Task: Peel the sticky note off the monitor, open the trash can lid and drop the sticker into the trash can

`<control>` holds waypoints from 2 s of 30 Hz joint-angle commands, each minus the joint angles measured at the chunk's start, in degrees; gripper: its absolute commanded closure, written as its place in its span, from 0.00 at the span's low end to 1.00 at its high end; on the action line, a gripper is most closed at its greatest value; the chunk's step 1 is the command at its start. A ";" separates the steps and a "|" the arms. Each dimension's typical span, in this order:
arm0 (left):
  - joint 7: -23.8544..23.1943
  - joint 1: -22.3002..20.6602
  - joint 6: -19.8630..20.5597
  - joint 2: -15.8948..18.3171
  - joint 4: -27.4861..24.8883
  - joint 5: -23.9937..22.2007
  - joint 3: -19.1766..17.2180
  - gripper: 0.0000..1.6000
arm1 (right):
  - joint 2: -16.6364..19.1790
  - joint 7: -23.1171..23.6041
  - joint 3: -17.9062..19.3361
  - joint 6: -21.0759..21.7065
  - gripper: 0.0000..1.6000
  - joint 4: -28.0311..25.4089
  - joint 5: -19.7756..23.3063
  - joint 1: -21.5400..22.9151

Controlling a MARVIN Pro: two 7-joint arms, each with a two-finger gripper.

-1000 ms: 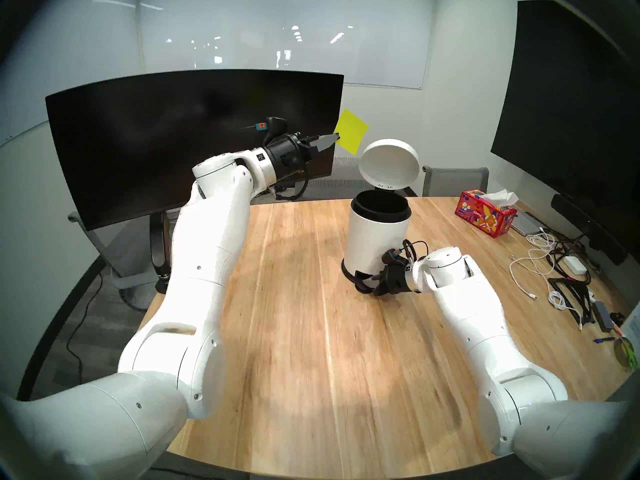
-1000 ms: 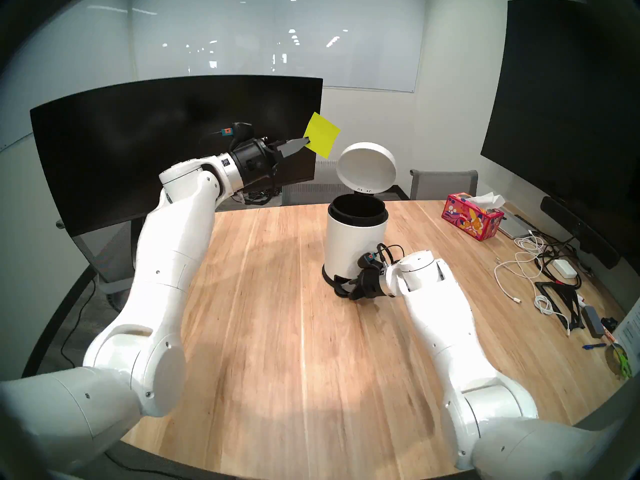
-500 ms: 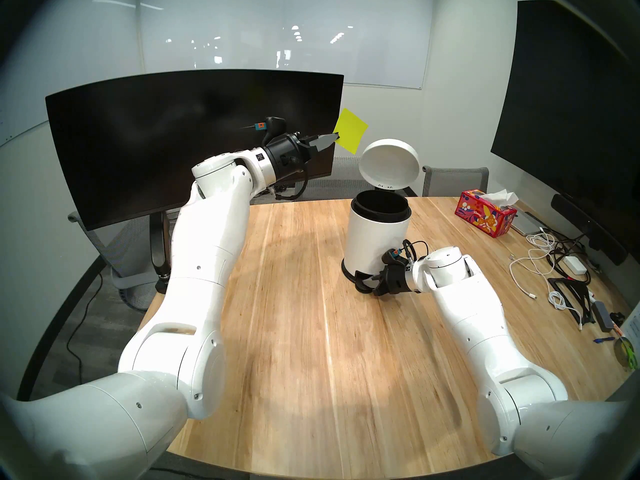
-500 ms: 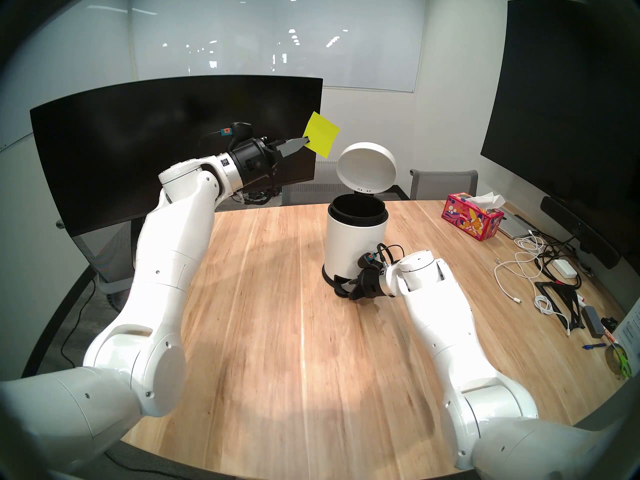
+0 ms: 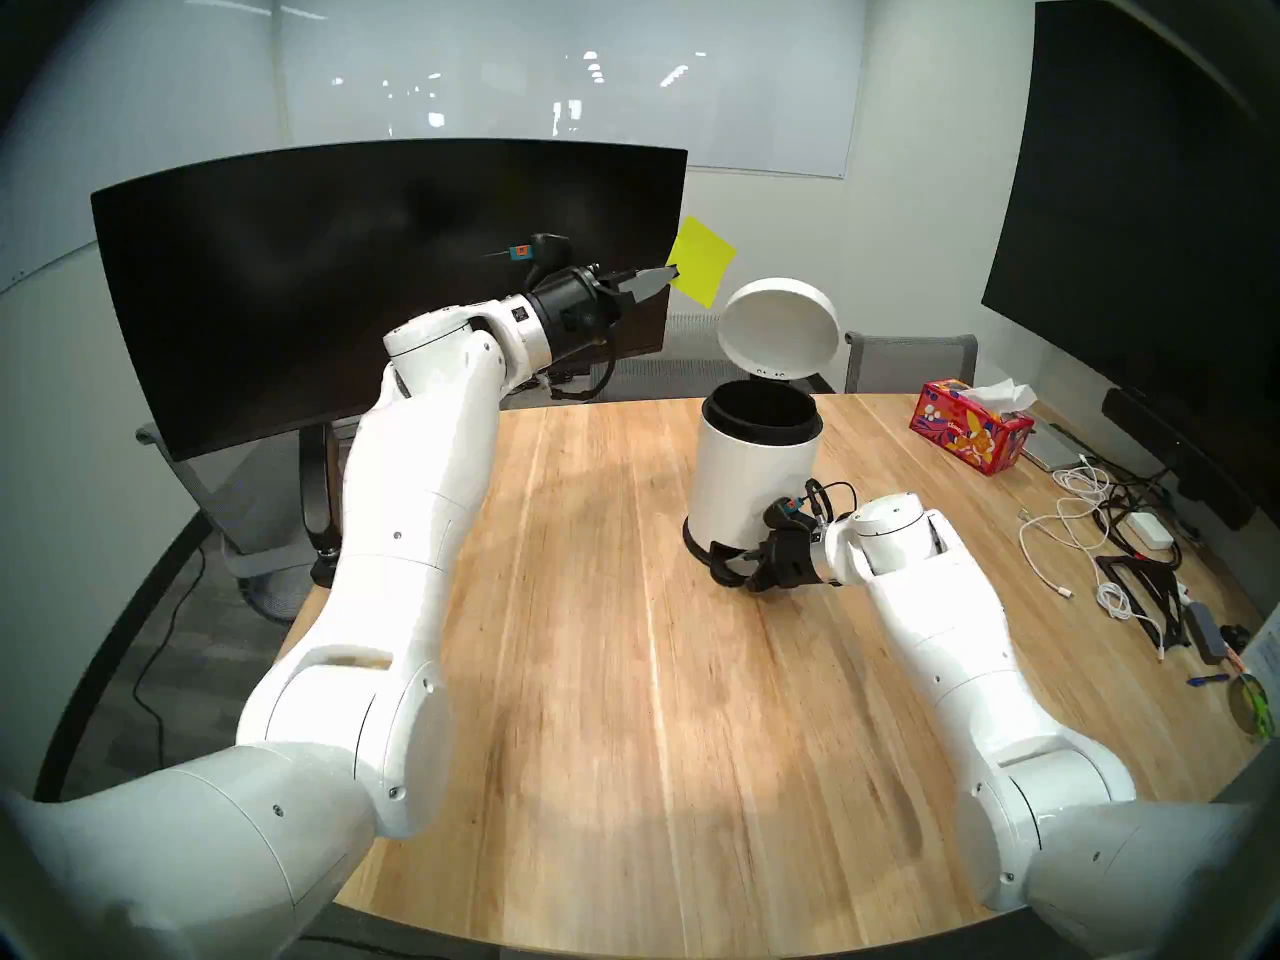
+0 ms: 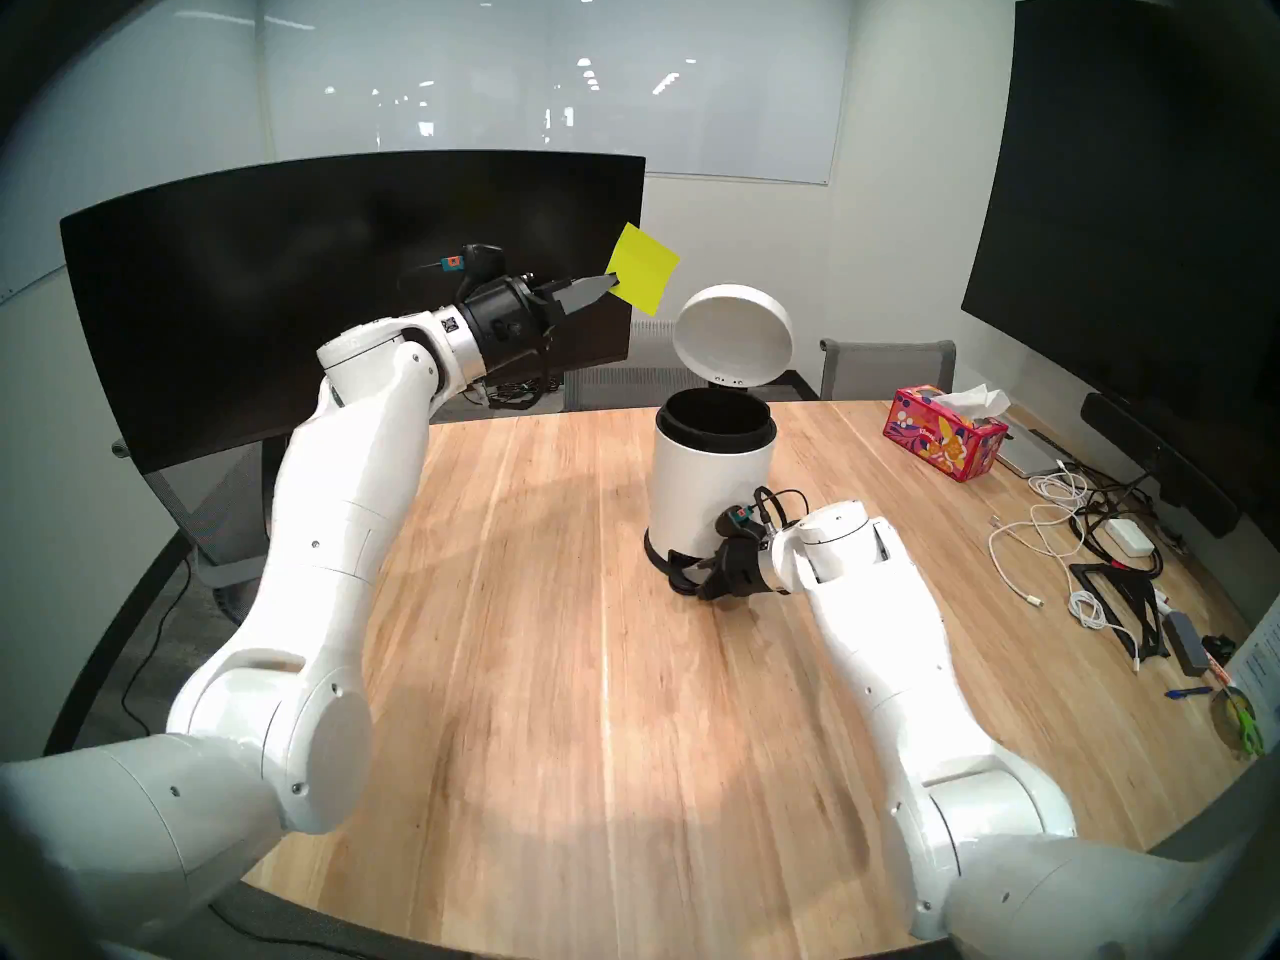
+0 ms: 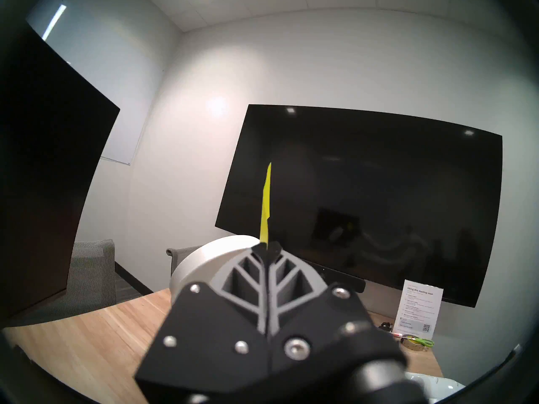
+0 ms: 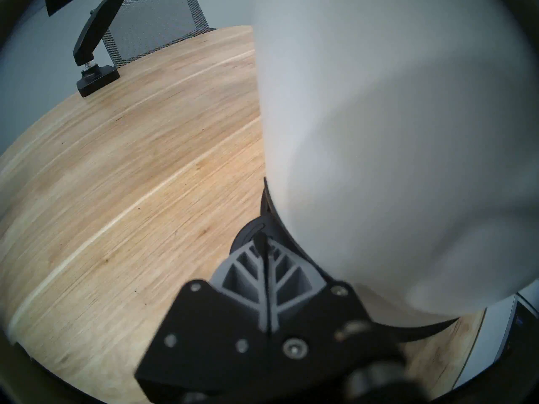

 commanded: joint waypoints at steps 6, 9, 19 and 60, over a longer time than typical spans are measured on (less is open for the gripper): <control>0.11 -1.10 -0.11 -0.38 -0.82 -0.11 -0.01 1.00 | 0.37 -0.16 0.07 0.01 1.00 0.10 -0.18 -0.25; 0.05 -1.41 -0.30 -0.48 -0.37 -0.07 0.08 1.00 | 0.37 -0.16 0.07 0.01 1.00 0.10 -0.18 -0.25; -1.08 -3.26 -1.01 -1.04 3.48 -0.30 0.53 1.00 | 0.37 -0.15 0.07 0.01 1.00 0.10 -0.17 -0.25; -6.52 -14.97 -6.80 -3.08 27.34 0.81 7.04 1.00 | 0.37 -0.13 0.07 0.01 1.00 0.12 -0.16 -0.23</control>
